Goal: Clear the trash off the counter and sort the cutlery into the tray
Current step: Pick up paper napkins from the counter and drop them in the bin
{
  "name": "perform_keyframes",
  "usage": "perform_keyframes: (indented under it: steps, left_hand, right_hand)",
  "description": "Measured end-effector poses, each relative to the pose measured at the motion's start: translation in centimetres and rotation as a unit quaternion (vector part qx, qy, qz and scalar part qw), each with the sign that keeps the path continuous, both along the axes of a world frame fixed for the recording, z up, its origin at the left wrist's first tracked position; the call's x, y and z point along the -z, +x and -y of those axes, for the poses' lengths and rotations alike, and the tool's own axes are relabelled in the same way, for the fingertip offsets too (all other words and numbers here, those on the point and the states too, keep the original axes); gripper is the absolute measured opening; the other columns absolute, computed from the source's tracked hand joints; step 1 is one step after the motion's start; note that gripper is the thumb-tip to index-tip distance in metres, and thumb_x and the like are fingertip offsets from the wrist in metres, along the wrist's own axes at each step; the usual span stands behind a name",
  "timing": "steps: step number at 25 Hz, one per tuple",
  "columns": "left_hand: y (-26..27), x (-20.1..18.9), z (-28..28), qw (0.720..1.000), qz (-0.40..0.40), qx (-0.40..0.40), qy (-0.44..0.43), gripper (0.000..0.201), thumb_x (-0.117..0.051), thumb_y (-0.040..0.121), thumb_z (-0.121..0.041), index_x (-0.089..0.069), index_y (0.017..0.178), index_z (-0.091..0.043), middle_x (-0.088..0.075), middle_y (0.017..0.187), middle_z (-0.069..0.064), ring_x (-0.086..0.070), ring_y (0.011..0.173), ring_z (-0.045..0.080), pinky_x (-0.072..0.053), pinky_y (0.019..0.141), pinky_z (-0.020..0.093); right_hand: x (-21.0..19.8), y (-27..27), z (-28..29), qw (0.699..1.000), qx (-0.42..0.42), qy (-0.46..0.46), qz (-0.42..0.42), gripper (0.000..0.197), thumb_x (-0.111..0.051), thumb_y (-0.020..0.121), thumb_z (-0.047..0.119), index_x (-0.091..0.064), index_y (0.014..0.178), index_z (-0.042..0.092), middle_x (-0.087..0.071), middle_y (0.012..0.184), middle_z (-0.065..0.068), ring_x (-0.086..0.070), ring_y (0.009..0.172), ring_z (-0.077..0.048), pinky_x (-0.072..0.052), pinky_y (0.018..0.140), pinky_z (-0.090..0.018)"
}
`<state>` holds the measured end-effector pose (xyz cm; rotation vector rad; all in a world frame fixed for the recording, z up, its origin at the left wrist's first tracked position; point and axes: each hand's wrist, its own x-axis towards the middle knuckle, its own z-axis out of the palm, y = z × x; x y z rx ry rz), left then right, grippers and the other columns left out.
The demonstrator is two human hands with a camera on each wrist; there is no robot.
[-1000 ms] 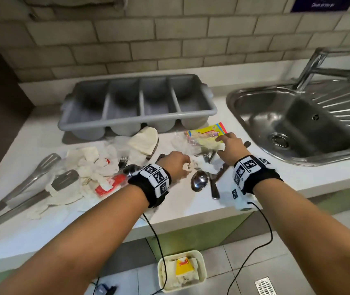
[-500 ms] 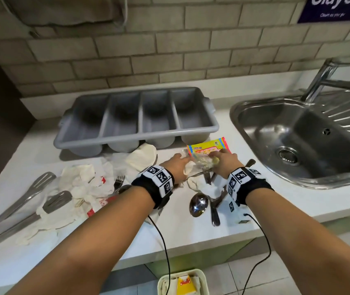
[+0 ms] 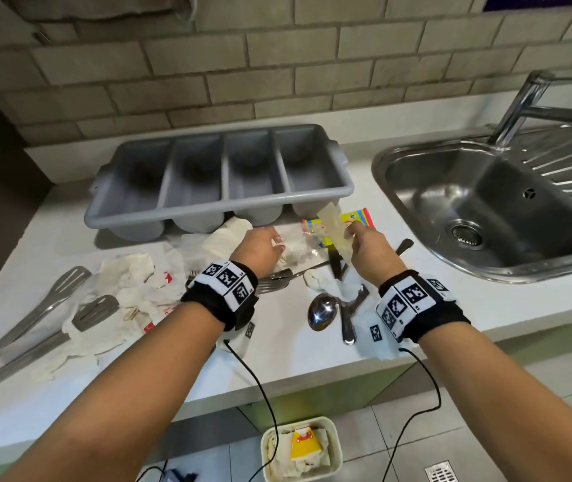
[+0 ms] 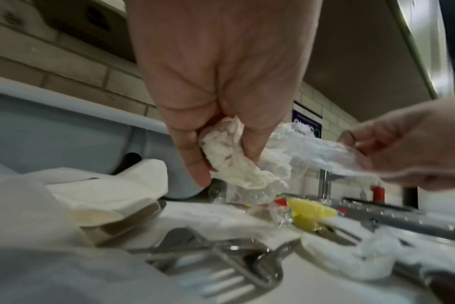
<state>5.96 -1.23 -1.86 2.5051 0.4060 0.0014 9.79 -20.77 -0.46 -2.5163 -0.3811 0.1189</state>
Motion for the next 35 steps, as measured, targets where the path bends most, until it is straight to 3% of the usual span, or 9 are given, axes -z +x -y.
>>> perform_keyframes:
  steps: [3,9,15,18,22,28,31,33,35]
  left_hand:
    - [-1.2,-0.7,-0.6,0.999,0.013,-0.030,-0.017,0.022,-0.056,0.090,-0.019,-0.062,0.108,-0.007,-0.062,0.118,0.018,-0.060,0.106,0.031,-0.044,0.089,0.028]
    - [-4.1,-0.5,-1.0,0.997,0.012,-0.065,-0.035,0.022,-0.058,0.088,-0.015,-0.062,0.109,-0.008,-0.039,0.139,0.015,-0.047,0.123,0.024,-0.031,0.099,0.020]
    - [-5.6,-1.6,-1.0,0.989,0.065,-0.112,-0.077,0.016,-0.059,0.088,-0.016,-0.064,0.101,-0.008,-0.066,0.109,0.017,-0.052,0.078,0.022,-0.037,0.070,0.019]
    - [-6.5,-2.9,-0.9,0.981,0.120,-0.118,-0.094,0.022,-0.059,0.088,-0.015,-0.060,0.110,-0.012,-0.064,0.101,0.011,-0.058,0.078,0.025,-0.045,0.077,0.023]
    - [-8.5,-4.5,0.4,0.973,0.169,-0.105,-0.115,0.045,-0.063,0.086,-0.015,-0.049,0.129,-0.015,-0.057,0.101,0.003,-0.057,0.081,0.019,-0.047,0.086,0.026]
    - [-12.7,-1.8,4.4,0.962,0.206,-0.035,-0.178,0.029,-0.049,0.092,-0.005,-0.051,0.121,-0.006,-0.053,0.103,0.000,-0.060,0.078,0.025,-0.056,0.077,0.036]
    - [-15.6,0.8,6.4,0.963,0.187,-0.036,-0.189,0.035,-0.043,0.091,-0.003,-0.047,0.126,-0.007,-0.049,0.097,-0.012,-0.054,0.087,-0.001,-0.049,0.070,0.013]
    - [-17.6,2.7,7.3,0.961,0.196,-0.026,-0.195,0.040,-0.041,0.086,-0.005,-0.046,0.126,-0.006,-0.046,0.095,-0.019,-0.049,0.089,-0.017,-0.044,0.069,0.007]
    - [-19.5,4.8,7.5,0.961,0.194,-0.007,-0.198,0.044,-0.040,0.082,-0.005,-0.045,0.125,-0.004,-0.050,0.098,-0.010,-0.051,0.085,-0.007,-0.042,0.072,0.011]
  right_hand:
    - [0.7,-2.0,-0.4,0.998,-0.040,-0.022,-0.043,0.043,-0.058,0.086,0.012,-0.045,0.127,0.005,-0.058,0.118,-0.021,-0.057,0.107,-0.035,-0.047,0.088,-0.038]
    - [2.5,-2.5,-1.3,0.984,-0.033,-0.148,-0.096,0.033,-0.063,0.085,0.021,-0.061,0.110,0.000,-0.063,0.116,-0.018,-0.060,0.109,-0.033,-0.048,0.091,-0.036]
    - [1.7,-2.7,-1.8,0.984,0.002,-0.178,-0.022,0.031,-0.046,0.091,0.015,-0.054,0.119,0.005,-0.056,0.123,-0.019,-0.049,0.117,-0.036,-0.044,0.095,-0.045]
    - [-0.2,-3.4,-1.0,0.997,0.016,-0.072,0.015,0.037,-0.035,0.089,-0.002,-0.045,0.124,0.000,-0.055,0.121,-0.025,-0.049,0.117,-0.041,-0.042,0.094,-0.045]
    - [-2.3,-5.8,1.5,0.996,0.020,0.081,0.028,0.032,-0.034,0.087,-0.007,-0.044,0.117,-0.004,-0.059,0.109,-0.031,-0.056,0.101,-0.042,-0.032,0.071,-0.026]
    - [0.2,-11.7,5.0,0.973,-0.018,0.228,-0.029,0.060,-0.031,0.080,0.049,-0.049,0.115,0.004,-0.044,0.102,-0.002,-0.038,0.096,-0.009,-0.026,0.074,-0.014]
    - [3.3,-14.2,6.0,0.970,-0.015,0.242,0.028,0.040,-0.026,0.092,0.022,-0.052,0.104,-0.006,-0.043,0.087,0.005,-0.037,0.093,-0.015,-0.028,0.075,-0.011]
    - [5.6,-15.6,6.0,0.973,0.012,0.222,0.069,0.028,-0.032,0.090,0.004,-0.055,0.099,-0.009,-0.049,0.092,-0.008,-0.041,0.092,-0.016,-0.029,0.077,-0.002]
    - [7.8,-17.3,5.9,0.973,0.033,0.219,0.068,0.026,-0.036,0.087,-0.006,-0.059,0.099,-0.008,-0.049,0.096,-0.009,-0.041,0.089,-0.003,-0.027,0.078,0.009]
